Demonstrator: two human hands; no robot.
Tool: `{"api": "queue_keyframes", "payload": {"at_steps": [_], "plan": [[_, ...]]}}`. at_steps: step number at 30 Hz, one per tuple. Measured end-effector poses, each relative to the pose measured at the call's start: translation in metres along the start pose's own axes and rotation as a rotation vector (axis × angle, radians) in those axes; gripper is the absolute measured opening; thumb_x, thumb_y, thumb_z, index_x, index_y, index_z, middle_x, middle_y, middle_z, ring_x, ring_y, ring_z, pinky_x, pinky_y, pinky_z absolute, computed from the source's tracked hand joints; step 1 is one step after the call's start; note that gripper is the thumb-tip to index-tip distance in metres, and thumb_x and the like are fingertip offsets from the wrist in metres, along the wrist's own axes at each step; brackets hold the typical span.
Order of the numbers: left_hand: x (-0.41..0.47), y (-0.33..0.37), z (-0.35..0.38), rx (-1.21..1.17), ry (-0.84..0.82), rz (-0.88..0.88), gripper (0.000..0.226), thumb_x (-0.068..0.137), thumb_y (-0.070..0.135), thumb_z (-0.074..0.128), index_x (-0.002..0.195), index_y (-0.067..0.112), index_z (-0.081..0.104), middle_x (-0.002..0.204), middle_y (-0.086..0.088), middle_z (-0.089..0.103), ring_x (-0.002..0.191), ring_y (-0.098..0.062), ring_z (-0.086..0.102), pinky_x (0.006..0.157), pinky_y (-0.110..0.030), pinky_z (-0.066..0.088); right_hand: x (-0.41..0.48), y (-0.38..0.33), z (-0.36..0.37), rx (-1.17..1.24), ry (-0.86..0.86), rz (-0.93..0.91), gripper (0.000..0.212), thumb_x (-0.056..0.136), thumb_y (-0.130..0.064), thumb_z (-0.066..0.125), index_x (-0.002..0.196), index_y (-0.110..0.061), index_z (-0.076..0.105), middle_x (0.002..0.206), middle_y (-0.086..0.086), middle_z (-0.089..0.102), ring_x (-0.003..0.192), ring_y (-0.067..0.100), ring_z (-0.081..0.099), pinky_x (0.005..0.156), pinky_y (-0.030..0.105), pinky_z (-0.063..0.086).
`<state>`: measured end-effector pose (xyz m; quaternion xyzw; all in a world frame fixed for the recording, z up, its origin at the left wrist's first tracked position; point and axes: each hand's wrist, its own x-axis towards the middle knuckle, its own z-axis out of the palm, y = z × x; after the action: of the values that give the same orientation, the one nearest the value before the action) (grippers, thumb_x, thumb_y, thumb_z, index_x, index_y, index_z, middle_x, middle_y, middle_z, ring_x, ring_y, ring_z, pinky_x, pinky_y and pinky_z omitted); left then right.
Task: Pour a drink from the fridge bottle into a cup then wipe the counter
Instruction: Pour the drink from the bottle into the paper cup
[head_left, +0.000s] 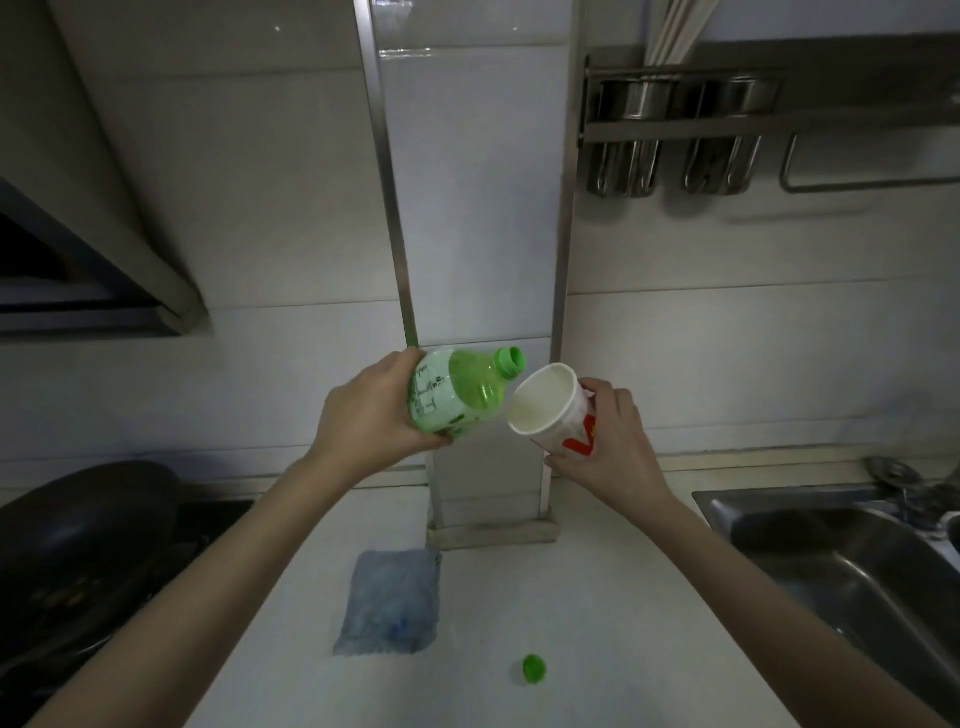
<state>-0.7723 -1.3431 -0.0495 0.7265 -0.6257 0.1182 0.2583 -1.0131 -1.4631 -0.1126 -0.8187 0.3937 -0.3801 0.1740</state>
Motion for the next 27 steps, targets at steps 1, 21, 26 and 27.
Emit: {"api": "queue_keyframes", "payload": {"at_steps": [1, 21, 26, 27], "plan": [[0.002, -0.001, -0.004, 0.039, 0.006, 0.032, 0.073, 0.054, 0.064, 0.078, 0.113, 0.037, 0.044, 0.101, 0.016, 0.059, 0.087, -0.011, 0.057, 0.058, -0.028, 0.038, 0.003, -0.002, -0.002, -0.018, 0.005, -0.002, 0.090, 0.057, -0.027, 0.084, 0.133, -0.017, 0.037, 0.121, 0.007, 0.042, 0.112, 0.025, 0.044, 0.089, 0.040, 0.047], [0.031, -0.008, -0.037, 0.432, 0.112, 0.298, 0.061, 0.062, 0.038, 0.080, 0.114, 0.014, 0.059, 0.099, -0.002, 0.064, 0.085, -0.027, 0.062, 0.057, -0.033, 0.047, 0.012, -0.016, 0.005, -0.092, -0.024, -0.013, 0.087, 0.055, -0.033, 0.082, 0.127, -0.021, 0.035, 0.108, -0.004, 0.031, 0.096, 0.024, 0.054, 0.068, 0.028, 0.045], [0.034, -0.012, -0.046, 0.472, 0.107, 0.292, 0.060, 0.061, 0.036, 0.079, 0.114, 0.016, 0.058, 0.099, 0.000, 0.063, 0.085, -0.025, 0.061, 0.057, -0.031, 0.044, 0.018, -0.022, 0.003, -0.114, -0.037, -0.063, 0.088, 0.056, -0.032, 0.082, 0.129, -0.017, 0.036, 0.114, 0.001, 0.038, 0.100, 0.024, 0.052, 0.071, 0.026, 0.042], [0.035, -0.013, -0.047, 0.483, 0.108, 0.297, 0.059, 0.061, 0.035, 0.079, 0.113, 0.015, 0.059, 0.098, 0.000, 0.063, 0.084, -0.026, 0.061, 0.057, -0.031, 0.043, 0.019, -0.023, 0.003, -0.113, -0.043, -0.065, 0.088, 0.057, -0.032, 0.082, 0.129, -0.017, 0.036, 0.115, 0.002, 0.038, 0.100, 0.024, 0.052, 0.071, 0.026, 0.042]]}}
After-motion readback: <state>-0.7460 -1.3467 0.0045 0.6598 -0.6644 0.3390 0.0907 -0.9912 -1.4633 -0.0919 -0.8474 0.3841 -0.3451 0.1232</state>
